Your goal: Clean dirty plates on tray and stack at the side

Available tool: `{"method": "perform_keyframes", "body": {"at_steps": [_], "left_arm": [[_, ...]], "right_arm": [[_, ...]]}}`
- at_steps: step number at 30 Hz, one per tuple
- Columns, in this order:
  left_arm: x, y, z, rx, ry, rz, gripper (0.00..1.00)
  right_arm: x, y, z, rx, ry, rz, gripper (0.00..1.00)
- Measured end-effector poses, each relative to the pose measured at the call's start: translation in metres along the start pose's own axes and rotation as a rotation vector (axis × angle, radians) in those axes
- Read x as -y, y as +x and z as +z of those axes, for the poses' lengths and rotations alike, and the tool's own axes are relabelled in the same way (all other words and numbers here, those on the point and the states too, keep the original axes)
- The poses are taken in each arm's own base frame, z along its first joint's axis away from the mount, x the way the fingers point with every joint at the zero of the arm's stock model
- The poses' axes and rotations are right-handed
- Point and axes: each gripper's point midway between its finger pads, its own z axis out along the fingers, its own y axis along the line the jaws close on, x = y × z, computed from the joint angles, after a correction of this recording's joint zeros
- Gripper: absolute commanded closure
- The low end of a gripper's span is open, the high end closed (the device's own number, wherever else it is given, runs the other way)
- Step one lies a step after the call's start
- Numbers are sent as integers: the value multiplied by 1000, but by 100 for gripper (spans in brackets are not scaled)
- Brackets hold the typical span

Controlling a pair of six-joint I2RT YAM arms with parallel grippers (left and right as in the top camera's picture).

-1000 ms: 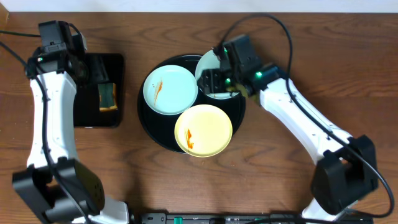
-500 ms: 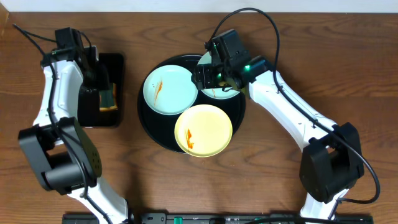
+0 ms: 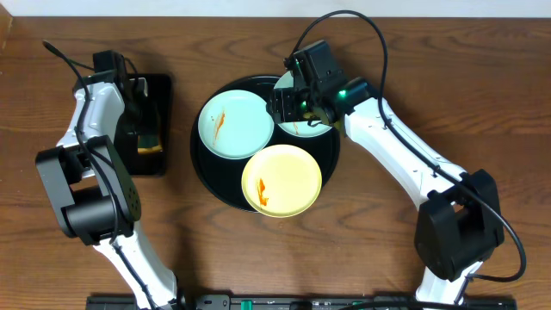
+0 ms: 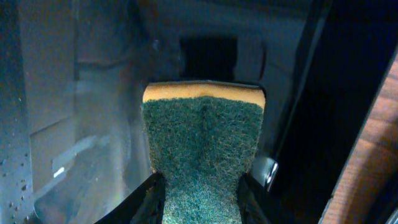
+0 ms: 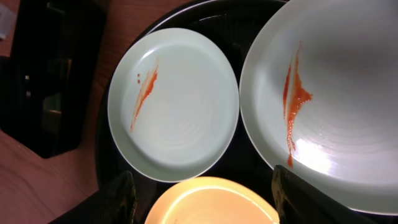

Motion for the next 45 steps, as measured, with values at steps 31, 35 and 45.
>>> {"method": "perform_keyframes", "body": {"at_steps": [31,35,45], "left_arm": [[1,3,8,1,3,-49,93],[0,4,8,-1,3,-68,93],[1,6,-32,20,2,-142,92]], "right_arm": [[0,8,11,-22,17,-7,41],[0,8,11,-21,18,-4,42],[-2,3,15,-1,4,17,56]]}}
